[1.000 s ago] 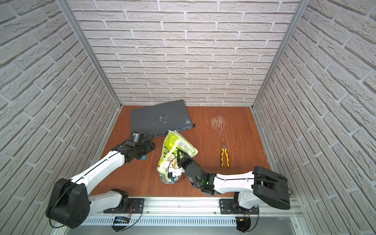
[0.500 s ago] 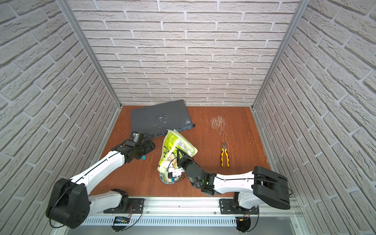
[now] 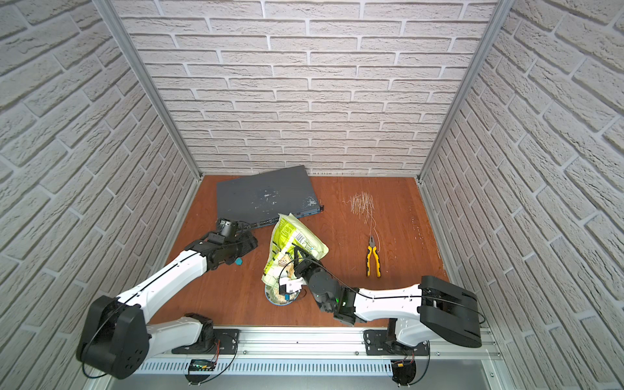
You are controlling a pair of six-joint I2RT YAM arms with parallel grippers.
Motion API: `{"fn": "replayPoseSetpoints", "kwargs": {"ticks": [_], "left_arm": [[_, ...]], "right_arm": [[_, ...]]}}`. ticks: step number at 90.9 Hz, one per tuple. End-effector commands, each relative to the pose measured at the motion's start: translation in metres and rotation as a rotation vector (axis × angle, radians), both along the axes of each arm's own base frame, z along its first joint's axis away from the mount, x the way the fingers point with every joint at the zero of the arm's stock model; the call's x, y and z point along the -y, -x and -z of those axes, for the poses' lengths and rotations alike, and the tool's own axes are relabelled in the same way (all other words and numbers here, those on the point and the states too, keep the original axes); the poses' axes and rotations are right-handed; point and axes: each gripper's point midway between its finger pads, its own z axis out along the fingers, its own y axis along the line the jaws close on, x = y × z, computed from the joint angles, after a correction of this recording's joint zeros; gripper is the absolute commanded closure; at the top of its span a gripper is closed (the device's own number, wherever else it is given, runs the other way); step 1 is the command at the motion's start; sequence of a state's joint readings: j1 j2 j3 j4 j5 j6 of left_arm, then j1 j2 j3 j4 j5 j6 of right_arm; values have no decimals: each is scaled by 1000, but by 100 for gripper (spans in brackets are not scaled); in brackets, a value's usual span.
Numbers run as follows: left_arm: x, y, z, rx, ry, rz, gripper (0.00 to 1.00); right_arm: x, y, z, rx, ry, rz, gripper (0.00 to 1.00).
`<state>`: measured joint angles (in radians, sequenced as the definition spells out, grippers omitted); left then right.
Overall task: Pour the oats into the breakfast bowl
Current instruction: Pour the oats into the bowl.
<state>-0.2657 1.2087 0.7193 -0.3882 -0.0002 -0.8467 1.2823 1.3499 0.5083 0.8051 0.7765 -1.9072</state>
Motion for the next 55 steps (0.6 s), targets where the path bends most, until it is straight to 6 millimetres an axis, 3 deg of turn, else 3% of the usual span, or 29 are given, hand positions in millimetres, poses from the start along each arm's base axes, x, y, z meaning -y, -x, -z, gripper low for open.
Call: {"fn": "replayPoseSetpoints", "kwargs": {"ticks": [1,25,55], "left_arm": [[-4,-7,-10,33,-16,-3,16],[-5,-6,-8,29,-16,-8,16],[-5,-6,-11,26,-19,-6,16]], "right_arm": [[5,4,-73,37,-305,0,96],[13,7,-69,-7,-350,10,96],[31,-4,-56,-81,-438,110,97]]}}
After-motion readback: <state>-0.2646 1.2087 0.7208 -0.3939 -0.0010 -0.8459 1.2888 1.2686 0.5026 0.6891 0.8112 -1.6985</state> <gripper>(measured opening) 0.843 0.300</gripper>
